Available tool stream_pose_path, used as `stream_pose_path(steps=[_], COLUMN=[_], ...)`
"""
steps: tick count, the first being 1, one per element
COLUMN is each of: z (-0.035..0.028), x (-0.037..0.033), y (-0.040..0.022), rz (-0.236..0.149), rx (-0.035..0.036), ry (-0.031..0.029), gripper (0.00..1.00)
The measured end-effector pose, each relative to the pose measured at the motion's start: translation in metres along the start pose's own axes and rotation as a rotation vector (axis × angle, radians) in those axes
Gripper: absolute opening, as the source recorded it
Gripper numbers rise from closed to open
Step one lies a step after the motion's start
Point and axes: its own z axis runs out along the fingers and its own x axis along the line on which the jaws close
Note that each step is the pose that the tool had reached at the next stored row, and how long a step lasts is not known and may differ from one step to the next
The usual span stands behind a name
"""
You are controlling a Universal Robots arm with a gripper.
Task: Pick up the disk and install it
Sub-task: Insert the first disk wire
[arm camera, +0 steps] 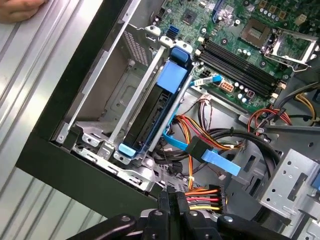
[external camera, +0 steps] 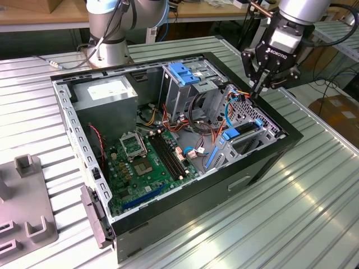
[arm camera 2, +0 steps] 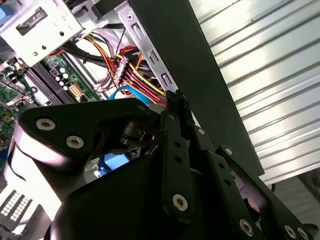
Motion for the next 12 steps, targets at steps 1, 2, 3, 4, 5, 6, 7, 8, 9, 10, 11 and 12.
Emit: stream_pose_path(steps=[1, 2, 3, 4, 5, 6, 7, 8, 9, 10, 11, 12], z=[0.0005, 0.0006, 0.0008, 0.0016, 0.0021, 0.0024, 0.0028, 0.0031, 0.0036, 0.0040, 0.0045, 0.0050], x=[-0.0004, -0.0018, -0.0035, -0.0051, -0.0052, -0.0052, -0.0052, -0.0052, -0.0052, -0.0052, -0.0052, -0.0052], y=[0.0009, 0.0046, 0.0081, 0.0112, 0.0111, 0.0112, 0.0112, 0.0112, 0.0112, 0.0112, 0.0111, 0.0112], rz=[0.003, 0.004, 0.004, 0.008, 0.021, 0.032, 0.051, 0.065, 0.085, 0.103, 0.126, 0.143], rx=[0.0000, -0.0001, -0.0001, -0.0001, -0.0005, -0.0007, -0.0013, -0.0016, -0.0021, -0.0026, -0.0032, -0.0036], ry=[-0.0002, 0.0000, 0.0000, -0.0002, -0.0001, -0.0001, -0.0002, -0.0004, -0.0006, -0.0008, -0.0010, -0.0011], gripper=[0.17, 0.17, 0.17, 0.17, 0.17, 0.17, 0.17, 0.17, 0.17, 0.17, 0.17, 0.17])
